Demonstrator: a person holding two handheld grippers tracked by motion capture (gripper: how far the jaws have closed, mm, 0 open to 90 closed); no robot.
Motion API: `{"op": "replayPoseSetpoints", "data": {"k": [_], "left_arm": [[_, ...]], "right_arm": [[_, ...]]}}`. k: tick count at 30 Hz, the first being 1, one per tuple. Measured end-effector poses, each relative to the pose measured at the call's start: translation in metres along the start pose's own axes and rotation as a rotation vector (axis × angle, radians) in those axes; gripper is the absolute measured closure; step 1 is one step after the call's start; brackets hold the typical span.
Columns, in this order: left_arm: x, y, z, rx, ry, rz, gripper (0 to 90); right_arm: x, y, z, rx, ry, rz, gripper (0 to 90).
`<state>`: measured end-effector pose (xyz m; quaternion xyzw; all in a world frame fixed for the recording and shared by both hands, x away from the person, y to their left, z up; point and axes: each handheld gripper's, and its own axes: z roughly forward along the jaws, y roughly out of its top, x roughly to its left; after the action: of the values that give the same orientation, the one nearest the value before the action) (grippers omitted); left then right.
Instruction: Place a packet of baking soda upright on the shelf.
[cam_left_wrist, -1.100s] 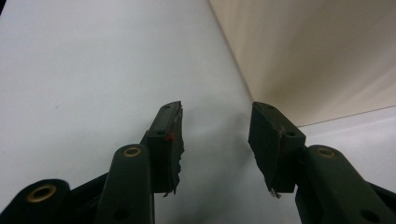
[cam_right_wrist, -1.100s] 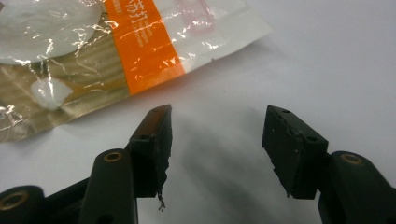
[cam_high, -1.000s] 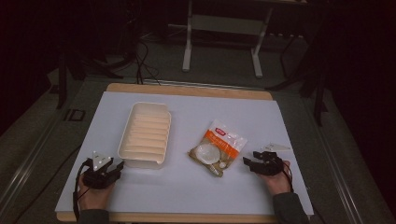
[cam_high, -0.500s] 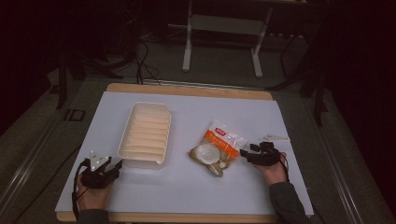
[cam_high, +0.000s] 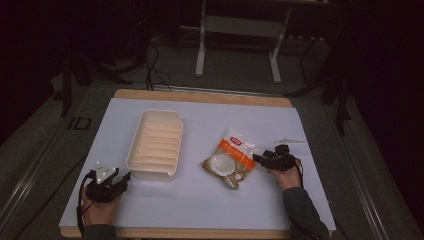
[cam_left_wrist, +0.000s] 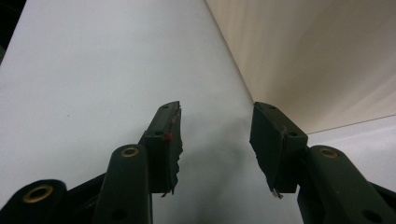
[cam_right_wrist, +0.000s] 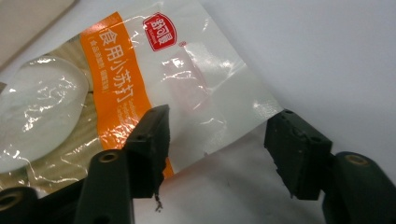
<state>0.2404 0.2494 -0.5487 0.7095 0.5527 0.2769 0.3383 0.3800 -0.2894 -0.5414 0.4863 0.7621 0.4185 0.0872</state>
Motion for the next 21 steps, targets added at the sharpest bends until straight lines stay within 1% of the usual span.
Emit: {"op": "replayPoseSetpoints", "data": {"k": [3,5,8,11,14,16,18,19,21], "left_arm": [[0.001,0.000,0.000,0.001,0.003,-0.004,52.7],[0.001,0.000,0.000,0.001,0.003,-0.004,52.7],[0.001,0.000,0.000,0.000,0.004,-0.001,52.6],[0.001,0.000,0.000,0.003,0.004,-0.004,52.1],[0.001,0.000,0.000,0.001,0.005,-0.004,52.1],[0.001,0.000,0.000,0.002,0.005,-0.003,52.1],[0.001,0.000,0.000,0.002,0.005,-0.001,52.1],[0.001,0.000,0.000,0.002,0.004,-0.001,52.1],[0.001,0.000,0.000,0.001,0.005,-0.001,52.1]], "right_arm": [[0.000,0.000,0.003,-0.002,0.026,0.005,46.3],[0.001,0.000,0.004,-0.002,0.027,0.004,47.7],[0.003,0.000,0.006,-0.009,0.055,0.015,52.9],[0.004,0.001,0.008,-0.006,0.068,0.015,55.5],[0.005,0.003,0.012,-0.007,0.082,0.029,59.9],[0.005,0.003,0.013,-0.013,0.100,0.052,62.1],[0.005,0.004,0.014,-0.016,0.117,0.070,66.3],[0.005,0.005,0.014,-0.012,0.116,0.073,67.6],[0.005,0.005,0.016,-0.002,0.105,0.081,67.2]]}}
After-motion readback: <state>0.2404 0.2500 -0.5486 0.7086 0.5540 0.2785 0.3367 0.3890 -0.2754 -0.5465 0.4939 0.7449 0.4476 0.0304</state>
